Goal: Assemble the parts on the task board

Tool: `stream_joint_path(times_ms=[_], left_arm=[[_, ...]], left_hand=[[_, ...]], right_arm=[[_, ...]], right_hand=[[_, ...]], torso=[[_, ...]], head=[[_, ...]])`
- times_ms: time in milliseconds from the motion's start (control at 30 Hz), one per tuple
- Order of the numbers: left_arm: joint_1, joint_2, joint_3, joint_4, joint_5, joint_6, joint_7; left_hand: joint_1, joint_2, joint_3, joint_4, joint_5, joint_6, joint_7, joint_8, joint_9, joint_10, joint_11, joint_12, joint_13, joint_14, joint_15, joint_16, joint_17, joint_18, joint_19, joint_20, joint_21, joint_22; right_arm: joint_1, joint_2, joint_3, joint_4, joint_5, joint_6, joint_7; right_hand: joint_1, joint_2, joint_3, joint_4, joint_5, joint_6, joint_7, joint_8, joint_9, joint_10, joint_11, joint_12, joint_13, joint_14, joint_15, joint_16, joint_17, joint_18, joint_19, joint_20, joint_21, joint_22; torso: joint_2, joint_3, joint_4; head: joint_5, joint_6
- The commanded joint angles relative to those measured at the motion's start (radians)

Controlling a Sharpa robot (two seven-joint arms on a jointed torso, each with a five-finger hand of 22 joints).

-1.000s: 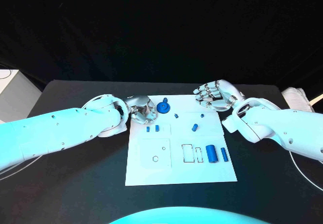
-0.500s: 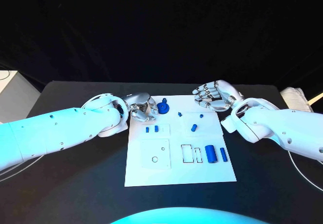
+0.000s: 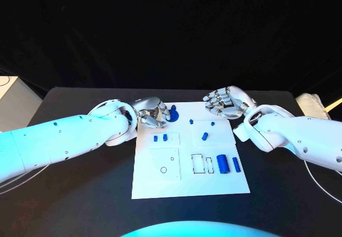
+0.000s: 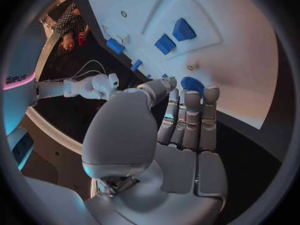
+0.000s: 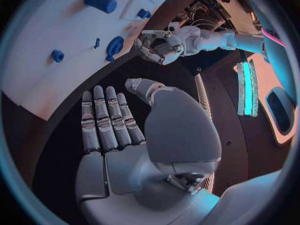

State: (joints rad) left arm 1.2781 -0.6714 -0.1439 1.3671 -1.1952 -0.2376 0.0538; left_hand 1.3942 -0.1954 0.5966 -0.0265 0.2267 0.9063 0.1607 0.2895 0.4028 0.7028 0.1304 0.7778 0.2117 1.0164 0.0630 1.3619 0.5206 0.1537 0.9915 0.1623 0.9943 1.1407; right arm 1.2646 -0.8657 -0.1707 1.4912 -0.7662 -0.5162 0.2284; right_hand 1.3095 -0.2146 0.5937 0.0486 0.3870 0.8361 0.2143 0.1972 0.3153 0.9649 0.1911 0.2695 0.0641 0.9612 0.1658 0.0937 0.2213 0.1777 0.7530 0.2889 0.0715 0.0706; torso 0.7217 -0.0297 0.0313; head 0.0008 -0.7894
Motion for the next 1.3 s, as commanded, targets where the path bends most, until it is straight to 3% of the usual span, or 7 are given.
stream_joint_path(times_ms=[33, 467, 600, 667, 833, 1000, 1300], left_arm=[[0.000, 0.014, 0.003, 0.002, 0.036, -0.047, 0.060], [0.000, 0.077, 0.023, -0.040, 0.031, -0.060, 0.093], [0.000, 0.076, 0.032, -0.036, 0.042, -0.048, 0.087], [0.000, 0.070, 0.037, -0.030, 0.058, -0.041, 0.084], [0.000, 0.045, 0.047, -0.010, 0.155, -0.021, 0.074], [0.000, 0.015, 0.054, 0.014, 0.245, -0.007, 0.064], [0.001, -0.002, 0.058, 0.029, 0.284, 0.007, 0.057]], left_hand=[[0.004, 0.007, 0.009, 0.001, 0.001, 0.001, 0.006, -0.004, 0.003, 0.017, -0.001, 0.005, -0.003, -0.009, -0.002, -0.006, -0.010, 0.017, -0.016, -0.002, -0.013, -0.008], [0.010, 0.001, 0.013, -0.007, -0.002, 0.007, 0.006, -0.008, 0.007, 0.030, -0.002, -0.005, -0.019, -0.048, -0.005, -0.033, -0.055, 0.031, -0.084, -0.008, -0.069, -0.045], [0.007, 0.001, 0.012, -0.005, -0.003, 0.006, 0.007, -0.008, 0.007, 0.030, -0.002, -0.007, -0.021, -0.049, -0.005, -0.034, -0.056, 0.030, -0.086, -0.007, -0.069, -0.045], [0.007, 0.002, 0.012, -0.005, -0.003, 0.007, 0.008, -0.008, 0.007, 0.031, -0.002, -0.007, -0.021, -0.048, -0.005, -0.034, -0.056, 0.030, -0.086, -0.007, -0.070, -0.045], [0.005, 0.004, 0.011, -0.004, -0.003, 0.006, 0.009, -0.010, 0.007, 0.034, -0.003, -0.007, -0.022, -0.046, -0.005, -0.033, -0.057, 0.030, -0.085, -0.007, -0.069, -0.045], [0.004, 0.005, 0.010, -0.003, -0.003, 0.005, 0.011, -0.011, 0.007, 0.037, -0.004, -0.007, -0.024, -0.043, -0.006, -0.031, -0.058, 0.029, -0.079, -0.007, -0.063, -0.041], [0.003, 0.005, 0.009, -0.002, -0.003, 0.005, 0.011, -0.011, 0.008, 0.039, -0.004, -0.006, -0.024, -0.041, -0.006, -0.030, -0.058, 0.029, -0.078, -0.007, -0.063, -0.041]], right_arm=[[-0.001, 0.002, 0.000, -0.001, -0.005, 0.007, 0.009], [0.000, 0.006, 0.000, -0.010, -0.031, 0.003, -0.008], [0.000, 0.006, 0.001, -0.013, -0.051, 0.008, -0.025], [0.001, 0.007, 0.001, -0.017, -0.069, 0.016, -0.037], [0.007, 0.010, 0.002, -0.027, -0.149, 0.046, -0.066], [0.022, 0.017, 0.003, -0.043, -0.239, 0.091, -0.099], [0.034, 0.043, 0.005, -0.062, -0.405, 0.145, -0.176]], right_hand=[[-0.002, 0.009, 0.005, -0.003, -0.004, 0.007, 0.036, 0.001, 0.001, 0.006, 0.000, -0.007, -0.001, 0.013, -0.001, 0.008, 0.001, 0.006, 0.012, -0.002, 0.009, 0.002], [0.021, 0.033, 0.018, -0.045, -0.045, 0.035, 0.017, 0.017, 0.011, 0.052, -0.023, -0.009, 0.000, 0.137, -0.042, 0.081, 0.052, 0.008, 0.125, -0.037, 0.058, 0.015], [0.043, 0.053, -0.003, -0.070, -0.086, 0.064, 0.001, 0.031, 0.018, 0.096, -0.041, -0.003, 0.001, 0.191, -0.067, 0.119, 0.093, 0.007, 0.178, -0.062, 0.093, 0.030], [0.065, 0.073, -0.029, -0.093, -0.160, 0.100, -0.015, 0.044, 0.023, 0.147, -0.063, 0.007, 0.006, 0.257, -0.096, 0.162, 0.133, 0.007, 0.237, -0.094, 0.145, 0.057], [0.084, 0.094, -0.098, -0.127, -0.174, 0.150, -0.041, 0.045, 0.018, 0.211, -0.093, -0.014, 0.009, 0.368, -0.138, 0.239, 0.212, 0.000, 0.306, -0.150, 0.280, 0.144], [0.090, 0.117, -0.133, -0.156, -0.172, 0.202, -0.067, 0.024, 0.007, 0.276, -0.113, -0.067, 0.018, 0.491, -0.179, 0.423, 0.358, -0.005, 0.337, -0.207, 0.510, 0.310], [0.065, 0.109, -0.088, -0.177, -0.180, 0.223, -0.066, -0.010, 0.008, 0.314, -0.125, -0.139, 0.048, 0.538, -0.187, 0.910, 0.763, 0.005, 0.329, -0.216, 0.705, 0.467]], torso=[[0.001, -0.0006, 0.0001], [0.001, 0.0022, -0.0029], [0.001, 0.0021, -0.0041], [0.001, 0.0009, -0.0025], [0.000, 0.0001, 0.0011], [-0.002, -0.0030, 0.0054], [-0.002, -0.0067, 0.0072]], head=[[-0.001, 0.004], [-0.008, 0.021], [-0.010, 0.024], [-0.016, 0.026], [-0.019, 0.031], [-0.024, 0.032], [-0.021, 0.034]])
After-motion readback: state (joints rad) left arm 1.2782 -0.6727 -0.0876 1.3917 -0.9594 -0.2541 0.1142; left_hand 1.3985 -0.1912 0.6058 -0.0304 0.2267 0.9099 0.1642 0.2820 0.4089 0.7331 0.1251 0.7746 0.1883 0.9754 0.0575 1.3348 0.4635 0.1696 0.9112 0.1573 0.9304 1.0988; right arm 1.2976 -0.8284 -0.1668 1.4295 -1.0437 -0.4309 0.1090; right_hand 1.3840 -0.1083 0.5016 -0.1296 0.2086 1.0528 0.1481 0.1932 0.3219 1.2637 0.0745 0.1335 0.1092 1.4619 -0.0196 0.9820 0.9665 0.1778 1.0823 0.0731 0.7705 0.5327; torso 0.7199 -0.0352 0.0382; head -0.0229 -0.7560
